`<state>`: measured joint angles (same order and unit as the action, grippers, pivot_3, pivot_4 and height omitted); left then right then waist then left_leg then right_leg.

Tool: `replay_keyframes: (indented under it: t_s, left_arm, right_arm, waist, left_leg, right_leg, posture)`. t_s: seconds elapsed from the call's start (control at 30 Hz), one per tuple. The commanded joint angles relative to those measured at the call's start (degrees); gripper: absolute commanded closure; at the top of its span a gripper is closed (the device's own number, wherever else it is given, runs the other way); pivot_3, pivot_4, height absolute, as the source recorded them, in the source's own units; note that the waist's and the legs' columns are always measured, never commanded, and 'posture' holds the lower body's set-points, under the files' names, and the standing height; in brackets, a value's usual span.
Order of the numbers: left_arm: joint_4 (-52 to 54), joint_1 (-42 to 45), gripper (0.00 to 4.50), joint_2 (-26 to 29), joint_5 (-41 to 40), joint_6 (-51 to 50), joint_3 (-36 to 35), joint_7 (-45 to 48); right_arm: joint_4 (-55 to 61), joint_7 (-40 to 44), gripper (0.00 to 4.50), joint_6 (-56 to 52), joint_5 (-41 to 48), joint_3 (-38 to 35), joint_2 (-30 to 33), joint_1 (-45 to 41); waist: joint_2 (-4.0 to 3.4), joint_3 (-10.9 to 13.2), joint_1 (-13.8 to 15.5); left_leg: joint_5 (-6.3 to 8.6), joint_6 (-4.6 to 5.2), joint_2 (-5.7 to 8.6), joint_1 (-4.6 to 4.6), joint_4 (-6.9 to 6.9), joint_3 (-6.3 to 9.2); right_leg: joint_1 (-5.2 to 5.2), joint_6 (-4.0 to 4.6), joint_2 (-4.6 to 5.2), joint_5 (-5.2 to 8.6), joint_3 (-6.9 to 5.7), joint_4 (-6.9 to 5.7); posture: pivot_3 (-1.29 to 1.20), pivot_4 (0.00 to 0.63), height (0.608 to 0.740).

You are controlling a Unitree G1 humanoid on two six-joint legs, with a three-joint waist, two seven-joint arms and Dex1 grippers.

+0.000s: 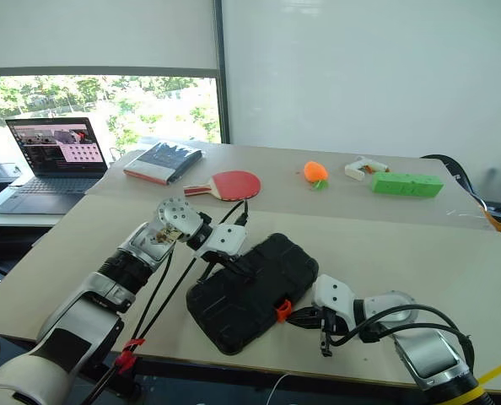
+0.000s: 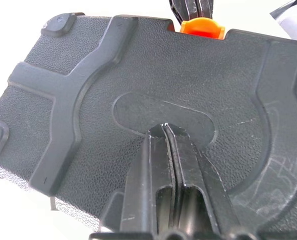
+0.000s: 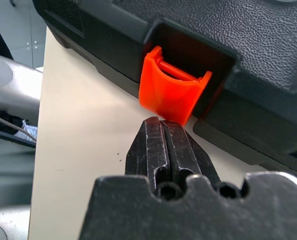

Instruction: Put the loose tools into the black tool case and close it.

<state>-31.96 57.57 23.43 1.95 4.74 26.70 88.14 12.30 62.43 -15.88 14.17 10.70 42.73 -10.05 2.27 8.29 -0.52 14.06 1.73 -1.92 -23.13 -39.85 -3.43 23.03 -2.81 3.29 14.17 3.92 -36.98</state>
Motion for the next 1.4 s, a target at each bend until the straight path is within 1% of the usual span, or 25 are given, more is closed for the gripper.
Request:
replay_keyframes:
  t_s: [0.03, 0.23, 0.53, 0.7, 0.73, 0.83, 0.9, 0.93, 1.03, 1.07, 1.1, 1.13, 1.17, 1.2, 1.23, 1.3, 1.33, 1.4]
  left_arm:
    - [-1.68, -2.99, 4.44, -0.4, 3.53, -1.52, 3.26, 0.03]
    - [-2.36, -3.16, 4.44, -1.26, 3.55, -2.42, 2.73, -0.65]
    - [-2.09, -4.06, 4.44, -2.24, 3.24, -3.67, 2.57, -0.84]
    - [-2.95, -4.21, 4.44, -2.35, 3.74, -3.07, 2.5, -1.1]
    - [-3.06, -4.02, 4.44, -2.29, 3.28, -3.73, 1.94, -1.09]
    - [-2.29, -3.2, 4.44, -1.94, -0.33, -9.94, -1.4, -0.05]
    - [-1.52, -2.83, 3.92, -0.02, -2.16, -12.3, -4.0, 0.8]
    - [-0.81, -2.77, 3.77, 1.73, -3.26, -13.53, -5.46, 1.61]
    - [1.23, -3.15, 2.85, 6.31, -6.18, -16.69, -9.07, 3.29]
    - [2.81, -3.44, 2.46, 8.92, -8.58, -19.83, -11.16, 3.77]
    - [4.32, -3.71, 2.14, 11.24, -10.85, -22.83, -13.09, 4.08]
    - [6.11, -4.17, 1.8, 13.85, -13.0, -26.31, -15.31, 4.26]
    - [7.6, -4.67, 1.62, 15.69, -14.36, -28.9, -17.06, 4.35]
    - [9.12, -5.57, 1.28, 18.11, -15.83, -30.73, -18.49, 4.35]
    - [10.8, -6.75, 0.86, 20.35, -17.18, -31.99, -19.58, 4.35]
    - [13.7, -8.81, 0.27, 23.26, -18.52, -33.86, -21.29, 4.33]
    - [14.95, -9.99, 0.13, 25.23, -19.41, -35.66, -22.83, 4.2]
    - [17.25, -13.04, 0.13, 29.8, -21.82, -39.47, -27.43, 3.28]
  right_arm:
    - [1.63, -2.33, 4.5, 1.23, 1.25, -2.48, -2.3, -3.3]
    - [2.04, -4.79, 4.5, -0.67, 2.44, -3.38, -5.96, -3.84]
    - [1.74, -8.91, 4.5, -1.11, 1.13, -3.53, -10.09, -3.9]
    - [1.39, -8.79, 4.5, -1.06, 0.43, -3.1, -10.16, -3.92]
    - [1.95, -8.36, 4.5, -1.42, 0.44, -3.44, -9.24, -3.53]
    - [5.08, -6.44, 4.5, -4.18, 1.95, -5.51, -5.12, -1.24]
    - [8.64, -5.54, 3.92, -6.95, 4.28, -8.43, -2.03, 0.98]
    - [10.87, -4.7, 3.75, -8.32, 6.12, -10.76, -0.19, 2.42]
    - [14.84, -2.53, 2.83, -11.92, 11.28, -17.56, 4.57, 5.87]
    - [15.17, -0.91, 2.37, -13.02, 13.23, -21.36, 6.86, 7.11]
    - [15.13, 0.61, 2.11, -14.02, 15.03, -24.72, 8.87, 8.05]
    - [14.46, 2.34, 1.72, -15.14, 16.97, -28.35, 10.87, 8.63]
    - [13.66, 3.57, 1.55, -15.95, 18.47, -31.02, 12.36, 8.95]
    - [12.47, 4.57, 1.2, -16.93, 19.76, -33.3, 13.75, 8.84]
    - [11.08, 5.62, 0.76, -17.52, 20.74, -35.21, 14.99, 8.73]
    - [8.44, 7.56, 0.18, -18.18, 22.17, -37.84, 16.98, 8.64]
    - [6.98, 8.86, 0.08, -18.73, 22.89, -39.23, 18.2, 8.58]
    - [4.27, 11.31, 0.08, -20.16, 24.5, -41.62, 20.73, 8.08]
  waist:
    - [0.0, 0.0, -0.36]
    - [0.0, 0.0, -0.93]
    - [-0.01, 0.0, -1.74]
    - [-0.01, -0.01, -1.79]
    - [-0.01, -0.01, -1.78]
    - [-0.11, 0.01, -1.62]
    - [-0.13, 0.02, -1.45]
    - [-0.14, 0.03, -1.37]
    - [-0.14, 0.06, -1.59]
    - [-0.14, 0.08, -1.69]
    - [-0.17, 0.13, -1.71]
    - [-0.22, 0.19, -1.68]
    - [-0.25, 0.28, -1.67]
    - [-0.24, 0.34, -1.68]
    - [-0.22, 0.36, -1.68]
    - [-0.21, 0.37, -1.4]
    - [-0.21, 0.37, -1.19]
    - [-0.23, 0.4, -0.71]
  left_leg:
    - [0.0, 0.0, -0.02, 0.0, 0.0, 0.01]
    - [0.0, 0.0, -0.05, 0.01, 0.02, 0.08]
    - [0.0, 0.0, -0.07, 0.03, 0.06, 0.14]
    - [0.0, -0.01, -0.07, 0.04, 0.07, 0.18]
    - [0.0, -0.01, -0.07, 0.04, 0.07, 0.19]
    - [0.0, -0.01, -0.06, 0.03, 0.07, 0.19]
    - [0.0, 0.0, -0.03, -0.04, 0.07, 0.2]
    - [0.0, -0.01, -0.02, -0.09, 0.07, 0.22]
    - [0.06, 0.02, -0.04, -0.17, 0.17, 0.26]
    - [0.07, 0.03, -0.03, -0.23, 0.24, 0.28]
    - [0.08, 0.05, -0.03, -0.24, 0.27, 0.27]
    - [0.08, 0.05, -0.03, -0.29, 0.31, 0.3]
    - [0.08, 0.05, -0.01, -0.34, 0.31, 0.28]
    - [0.07, 0.05, -0.01, -0.45, 0.31, 0.28]
    - [0.07, 0.04, -0.01, -0.69, 0.27, 0.28]
    - [0.06, 0.04, -0.03, -0.9, 0.2, 0.31]
    - [0.07, 0.04, -0.04, -0.9, 0.2, 0.32]
    - [0.07, 0.04, -0.02, -0.92, 0.2, 0.3]
  right_leg:
    - [0.01, 0.01, -0.02, 0.0, 0.0, -0.01]
    - [0.08, 0.08, -0.13, -0.04, 0.07, -0.05]
    - [0.11, 0.12, -0.15, -0.04, 0.08, -0.08]
    - [0.1, 0.12, -0.17, -0.03, 0.08, -0.08]
    - [0.1, 0.13, -0.17, -0.03, 0.08, -0.08]
    - [0.11, 0.12, -0.15, -0.03, 0.08, -0.08]
    - [0.16, 0.09, -0.11, -0.01, 0.08, -0.08]
    - [0.2, 0.08, -0.11, 0.0, 0.08, -0.07]
    - [0.29, 0.11, -0.13, 0.07, 0.06, -0.02]
    - [0.36, 0.11, -0.12, 0.08, 0.06, -0.03]
    - [0.4, 0.13, -0.12, 0.09, 0.07, -0.03]
    - [0.45, 0.14, -0.1, 0.1, 0.06, -0.03]
    - [0.53, 0.13, -0.08, 0.1, 0.06, -0.04]
    - [0.63, 0.13, -0.05, 0.1, 0.06, -0.07]
    - [0.9, 0.12, -0.04, 0.09, 0.07, -0.12]
    - [1.09, 0.11, -0.04, 0.08, 0.04, -0.14]
    - [1.07, 0.11, -0.01, 0.08, 0.02, -0.12]
    - [1.08, 0.09, 0.05, 0.09, 0.02, -0.11]
  posture:
    - [0.0, 0.15, 0.736]
    - [0.0, 0.15, 0.736]
    - [0.0, 0.15, 0.736]
    - [0.0, 0.15, 0.736]
    - [0.0, 0.15, 0.736]
    - [0.0, 0.15, 0.736]
    - [0.0, 0.15, 0.736]
    - [0.0, 0.15, 0.736]
    - [0.0, 0.15, 0.736]
    - [0.0, 0.15, 0.736]
    - [0.0, 0.15, 0.736]
    - [0.0, 0.15, 0.736]
    - [0.0, 0.15, 0.736]
    - [0.0, 0.15, 0.736]
    - [0.0, 0.15, 0.736]
    - [0.0, 0.15, 0.736]
    - [0.0, 0.15, 0.736]
    - [0.0, 0.15, 0.736]
